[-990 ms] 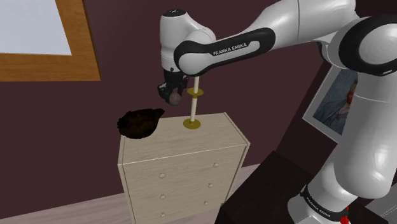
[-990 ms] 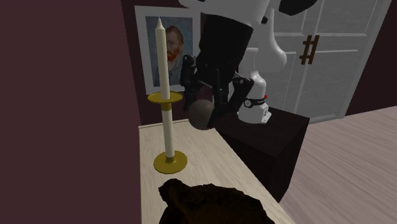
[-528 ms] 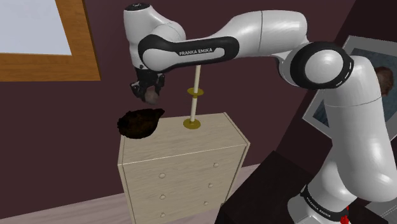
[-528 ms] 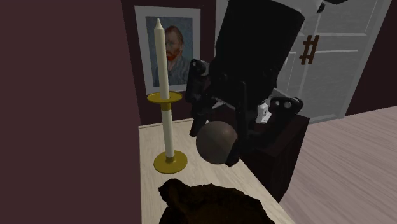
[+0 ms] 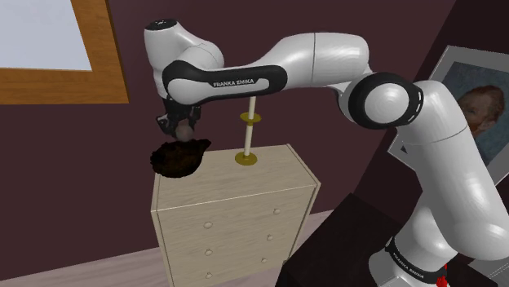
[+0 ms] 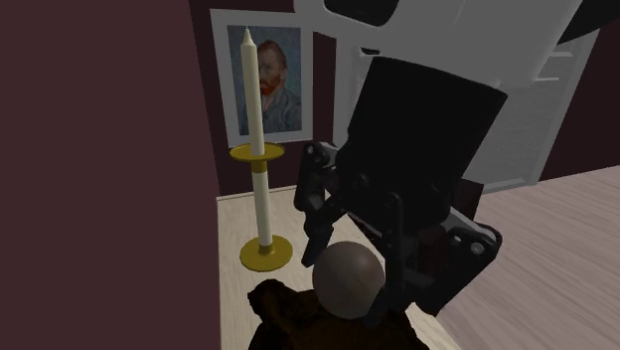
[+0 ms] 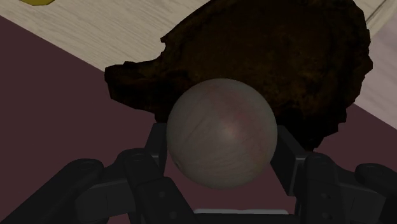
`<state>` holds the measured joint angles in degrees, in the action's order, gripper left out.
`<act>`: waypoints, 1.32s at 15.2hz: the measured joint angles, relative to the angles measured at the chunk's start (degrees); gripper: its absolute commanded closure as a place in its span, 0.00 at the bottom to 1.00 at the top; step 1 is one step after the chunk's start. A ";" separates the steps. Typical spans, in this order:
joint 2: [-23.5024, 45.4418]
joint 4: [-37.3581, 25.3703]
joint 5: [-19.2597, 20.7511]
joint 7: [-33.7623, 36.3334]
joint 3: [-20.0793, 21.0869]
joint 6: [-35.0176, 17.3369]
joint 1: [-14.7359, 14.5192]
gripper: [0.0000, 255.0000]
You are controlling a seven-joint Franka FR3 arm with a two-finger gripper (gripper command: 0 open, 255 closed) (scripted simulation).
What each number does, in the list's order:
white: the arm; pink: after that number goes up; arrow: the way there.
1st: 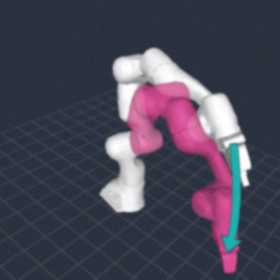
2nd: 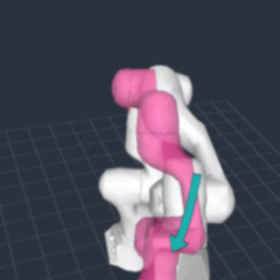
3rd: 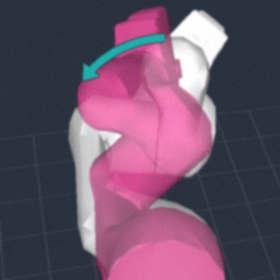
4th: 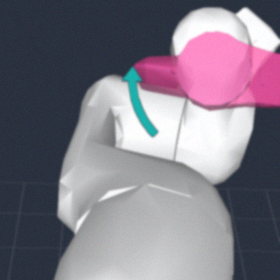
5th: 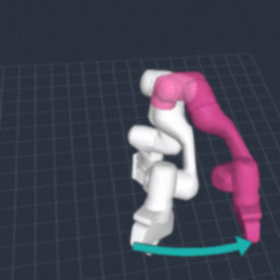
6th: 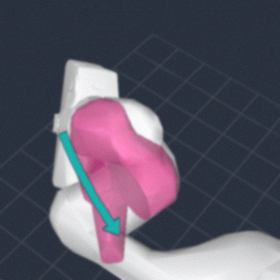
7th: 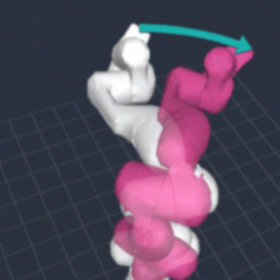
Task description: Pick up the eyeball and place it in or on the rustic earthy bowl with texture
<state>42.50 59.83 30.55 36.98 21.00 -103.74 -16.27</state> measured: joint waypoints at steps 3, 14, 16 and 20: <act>0.58 1.35 0.30 0.59 -0.16 -1.82 0.21 1.00; 0.66 4.69 0.73 1.84 -0.31 -4.97 0.69 0.00; 0.66 4.69 0.73 1.84 -0.30 -4.97 0.69 0.00; 0.65 4.68 0.73 1.84 -0.30 -4.97 0.69 0.00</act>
<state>43.15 64.52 31.28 38.82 20.70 -108.71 -15.58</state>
